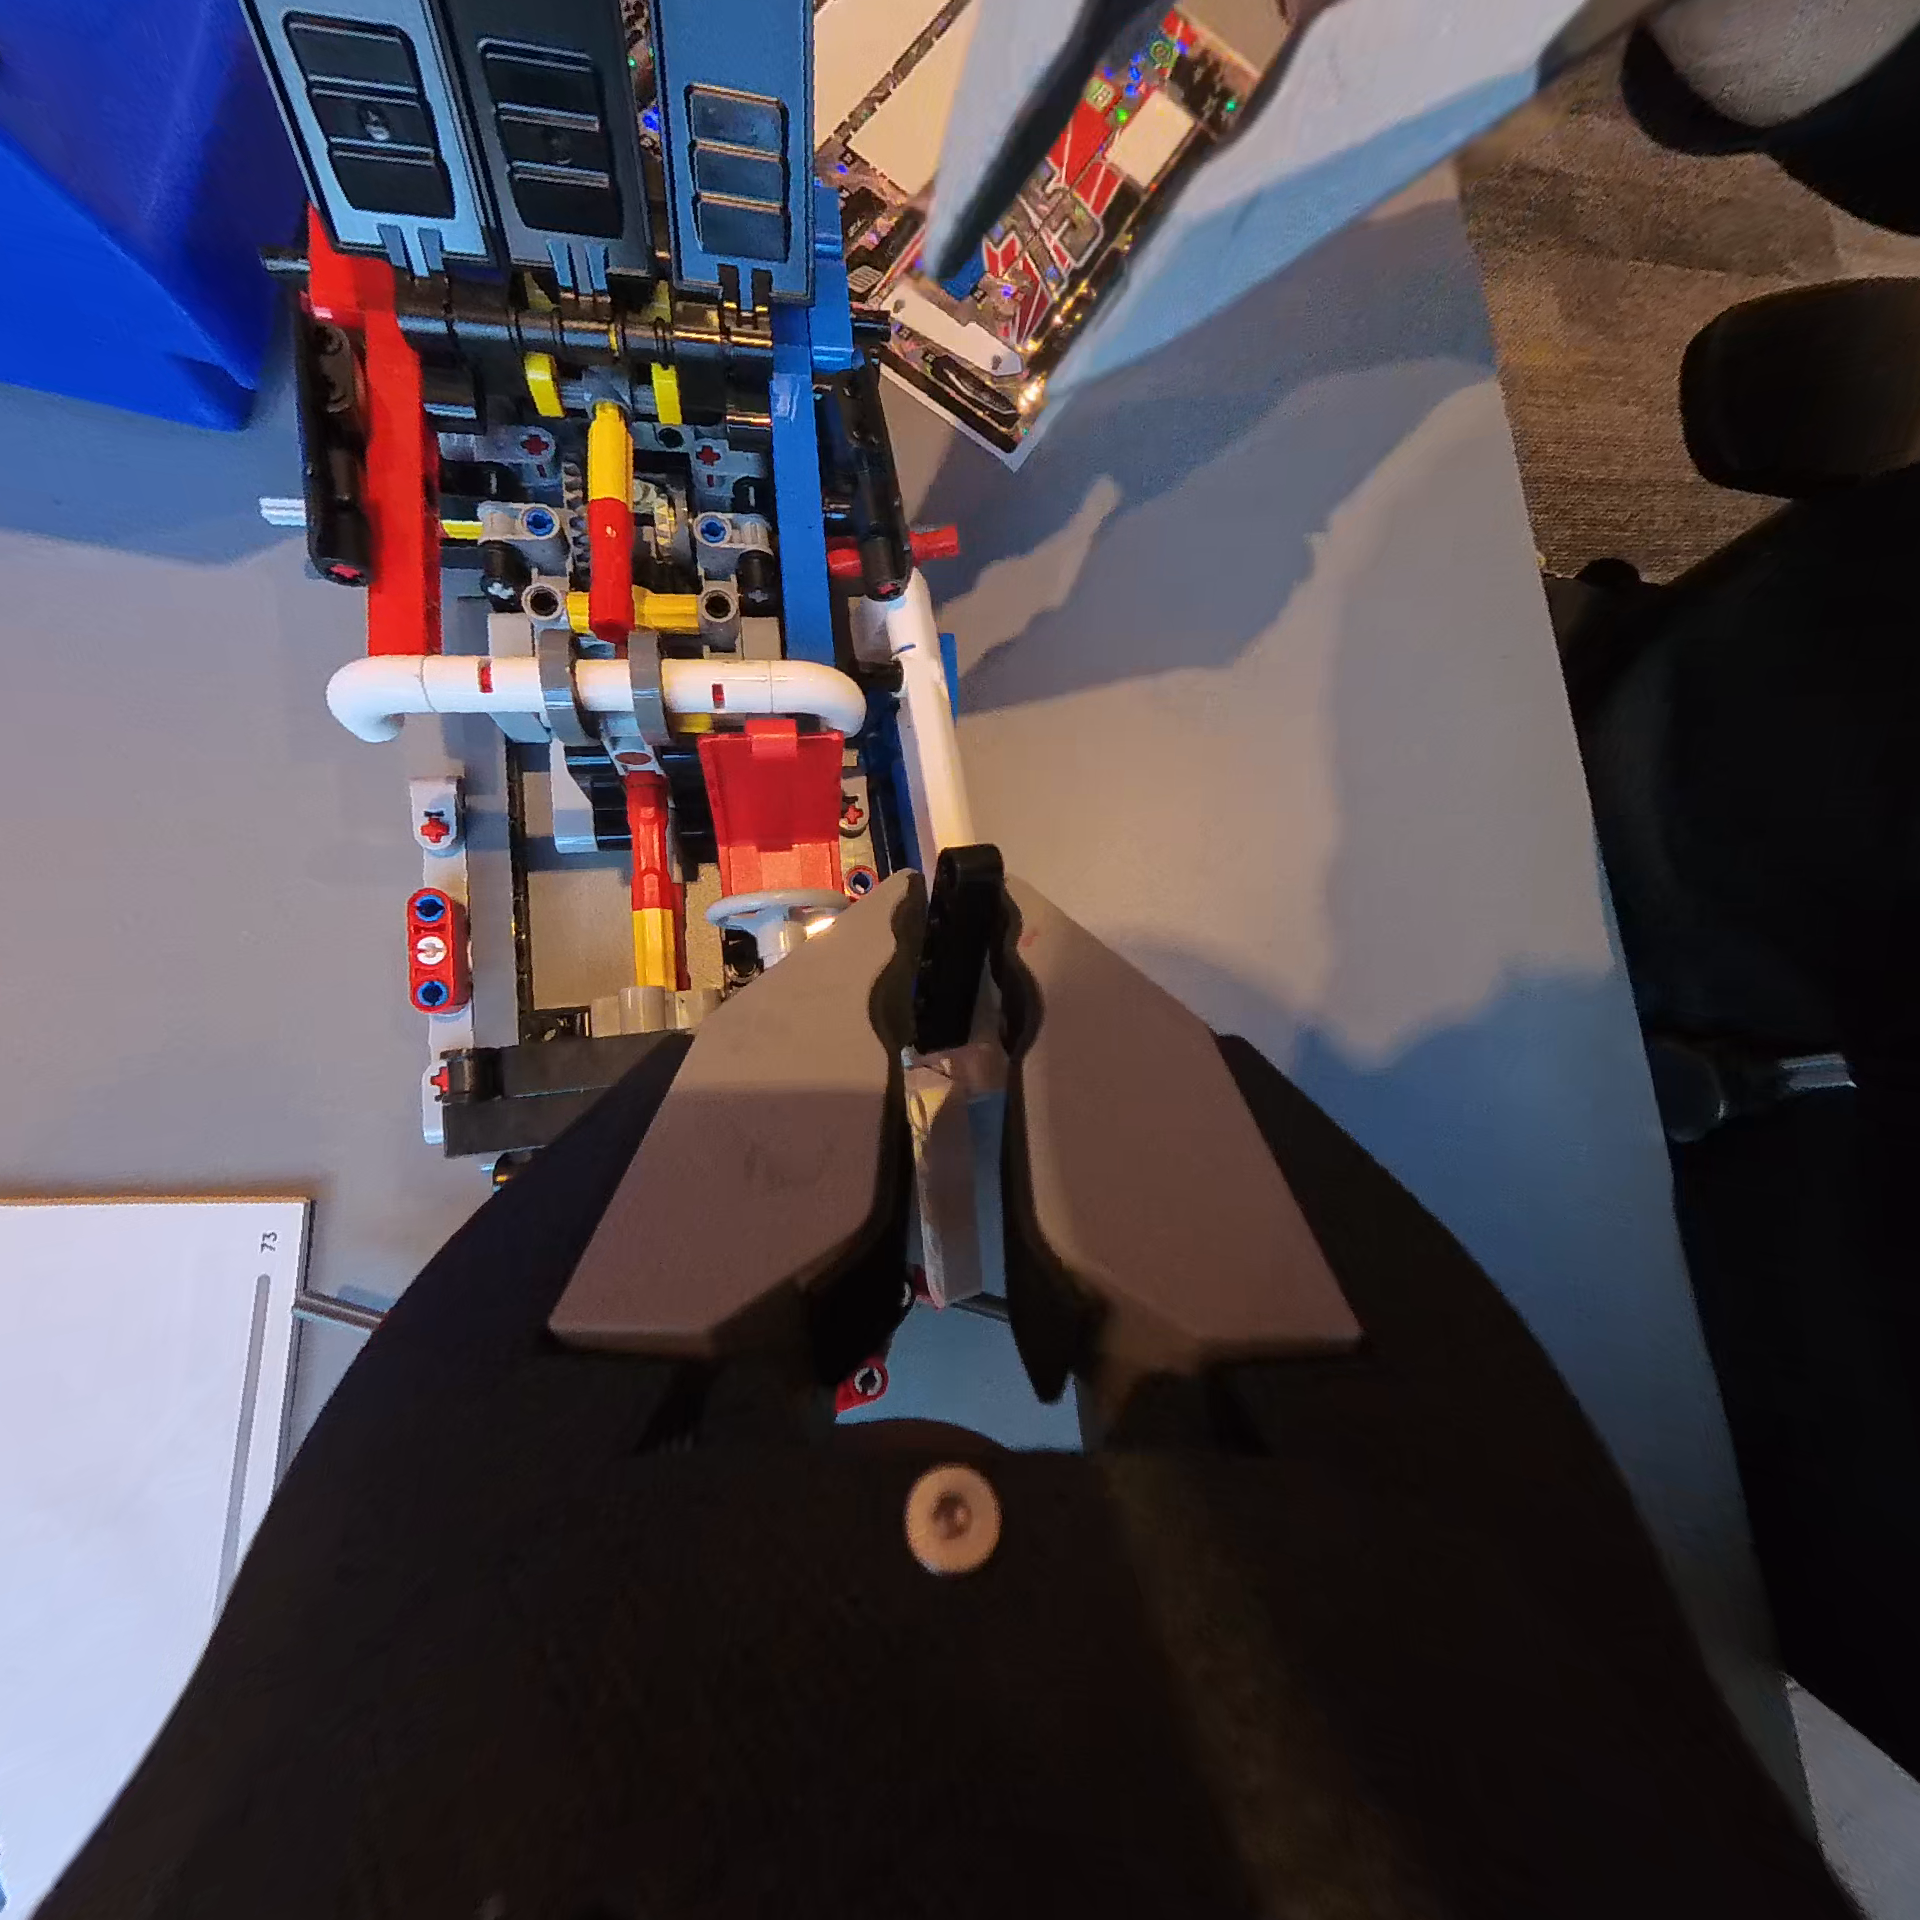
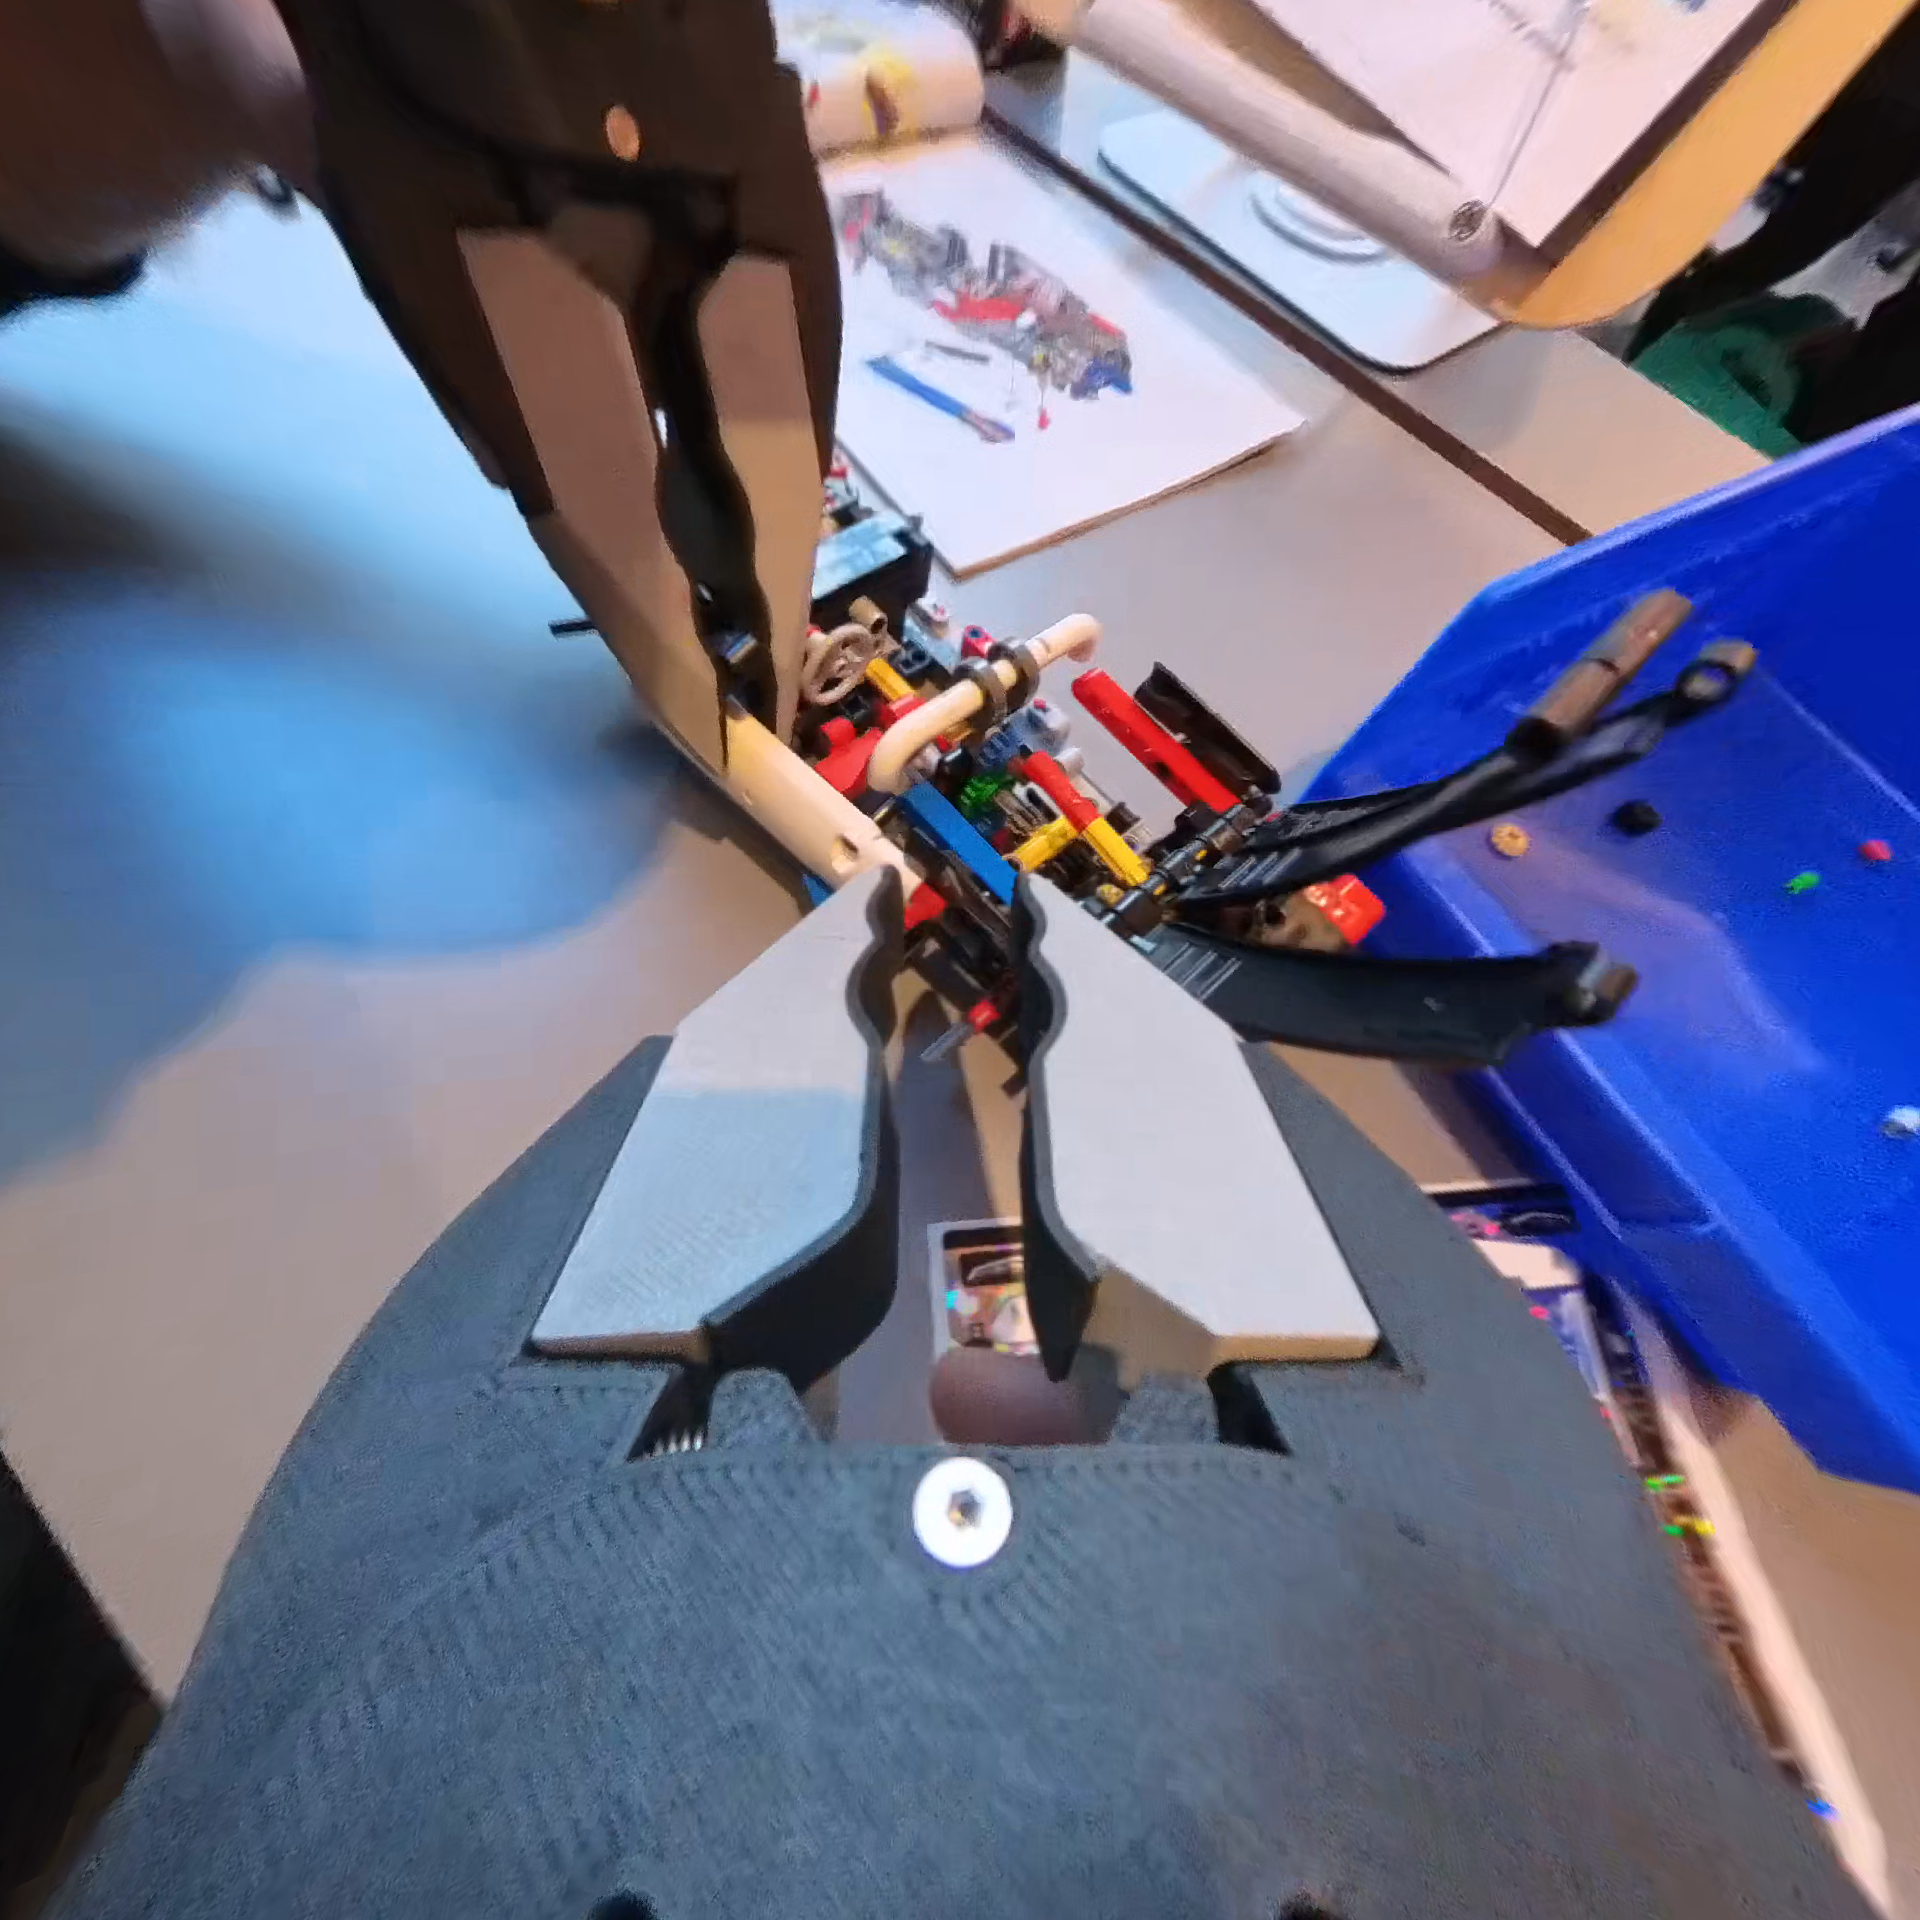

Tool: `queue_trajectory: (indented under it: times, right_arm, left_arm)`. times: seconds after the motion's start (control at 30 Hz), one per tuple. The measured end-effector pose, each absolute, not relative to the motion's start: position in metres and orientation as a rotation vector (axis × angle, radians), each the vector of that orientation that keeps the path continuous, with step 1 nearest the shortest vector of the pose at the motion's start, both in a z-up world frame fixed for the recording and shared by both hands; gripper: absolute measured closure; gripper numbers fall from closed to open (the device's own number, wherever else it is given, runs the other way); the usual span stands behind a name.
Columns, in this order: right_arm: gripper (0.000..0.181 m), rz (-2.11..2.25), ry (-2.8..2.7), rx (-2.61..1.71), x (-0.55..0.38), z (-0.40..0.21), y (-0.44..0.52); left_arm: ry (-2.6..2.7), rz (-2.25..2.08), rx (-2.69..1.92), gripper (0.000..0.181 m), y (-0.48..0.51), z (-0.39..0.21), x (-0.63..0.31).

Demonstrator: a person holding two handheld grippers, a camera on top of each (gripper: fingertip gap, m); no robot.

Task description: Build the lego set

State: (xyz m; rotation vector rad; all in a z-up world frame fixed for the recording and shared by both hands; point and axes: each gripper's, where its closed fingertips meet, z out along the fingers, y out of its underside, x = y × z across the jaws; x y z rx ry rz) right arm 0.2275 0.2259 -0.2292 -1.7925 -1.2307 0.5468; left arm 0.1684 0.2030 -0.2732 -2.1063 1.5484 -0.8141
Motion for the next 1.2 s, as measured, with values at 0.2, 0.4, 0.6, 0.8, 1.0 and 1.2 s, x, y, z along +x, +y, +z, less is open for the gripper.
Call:
queue_trajectory:
  times: [0.2,0.4,0.6,0.8,1.0,1.2]
  right_arm:
    - [0.165,0.958,-0.992,-2.068,0.218,-0.260,0.216]
    - [0.175,1.173,-0.792,-2.132,0.215,-0.263,0.223]
    - [0.178,1.289,-0.700,-2.145,0.215,-0.265,0.224]
    - [0.180,1.215,-0.744,-2.131,0.216,-0.268,0.224]
    - [0.164,1.046,-0.889,-2.100,0.226,-0.257,0.226]
    - [0.151,0.745,-1.337,-1.898,0.215,-0.229,0.230]
  left_arm:
    - [1.579,-0.791,-2.091,0.173,0.202,-0.273,0.170]
    - [1.622,-0.758,-2.059,0.173,0.201,-0.273,0.169]
    - [1.627,-0.769,-2.045,0.174,0.201,-0.273,0.170]
    - [1.597,-0.819,-2.062,0.174,0.202,-0.273,0.170]
    - [1.612,-0.880,-2.060,0.174,0.201,-0.273,0.171]
    - [1.645,-0.984,-2.079,0.175,0.199,-0.272,0.171]
